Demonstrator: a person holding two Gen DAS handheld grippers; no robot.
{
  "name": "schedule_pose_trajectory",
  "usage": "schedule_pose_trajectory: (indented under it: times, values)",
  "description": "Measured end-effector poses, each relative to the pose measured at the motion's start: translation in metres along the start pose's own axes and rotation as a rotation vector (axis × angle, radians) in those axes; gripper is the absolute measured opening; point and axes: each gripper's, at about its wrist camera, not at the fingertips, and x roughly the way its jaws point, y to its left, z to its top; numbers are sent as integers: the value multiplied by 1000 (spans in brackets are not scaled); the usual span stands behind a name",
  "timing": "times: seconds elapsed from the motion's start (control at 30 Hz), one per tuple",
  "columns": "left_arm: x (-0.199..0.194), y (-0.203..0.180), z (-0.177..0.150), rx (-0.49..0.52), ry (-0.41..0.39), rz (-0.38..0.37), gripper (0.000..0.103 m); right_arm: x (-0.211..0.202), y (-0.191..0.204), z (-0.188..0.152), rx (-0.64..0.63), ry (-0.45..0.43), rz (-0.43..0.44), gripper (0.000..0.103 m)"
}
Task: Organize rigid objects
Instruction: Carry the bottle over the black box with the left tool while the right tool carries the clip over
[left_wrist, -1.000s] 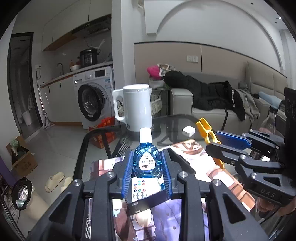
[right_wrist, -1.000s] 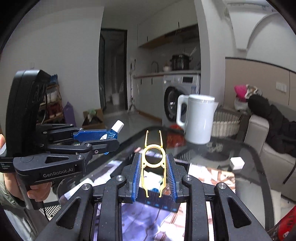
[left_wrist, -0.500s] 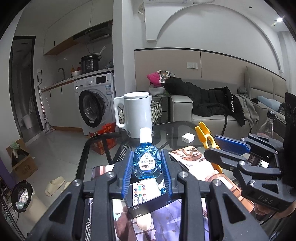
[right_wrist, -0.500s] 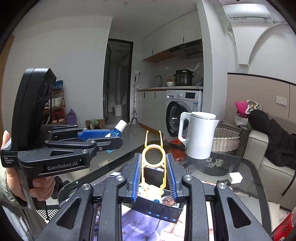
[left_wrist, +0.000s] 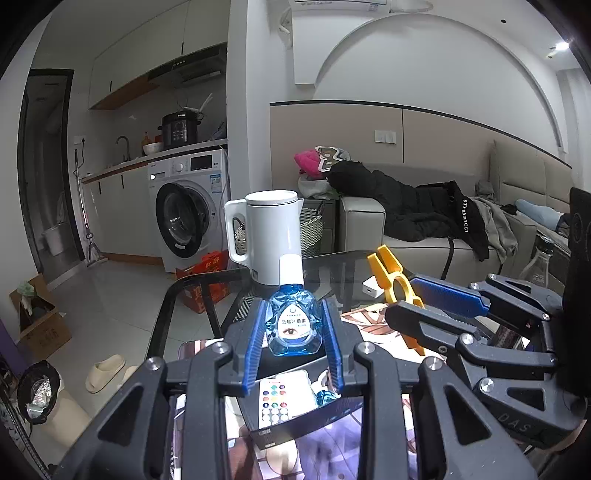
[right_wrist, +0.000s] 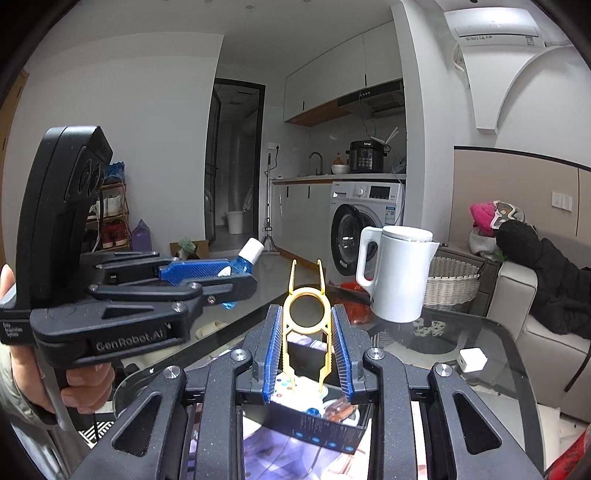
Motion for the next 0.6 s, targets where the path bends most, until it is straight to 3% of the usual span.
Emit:
schedule_pose_trajectory:
  times: [0.2, 0.6]
  values:
    - [25, 14, 6, -61, 33, -15, 29, 21, -9, 8, 47, 9, 13, 27]
    - [85, 29, 5, -90, 62, -39, 29, 75, -41, 1, 83, 36, -2, 27]
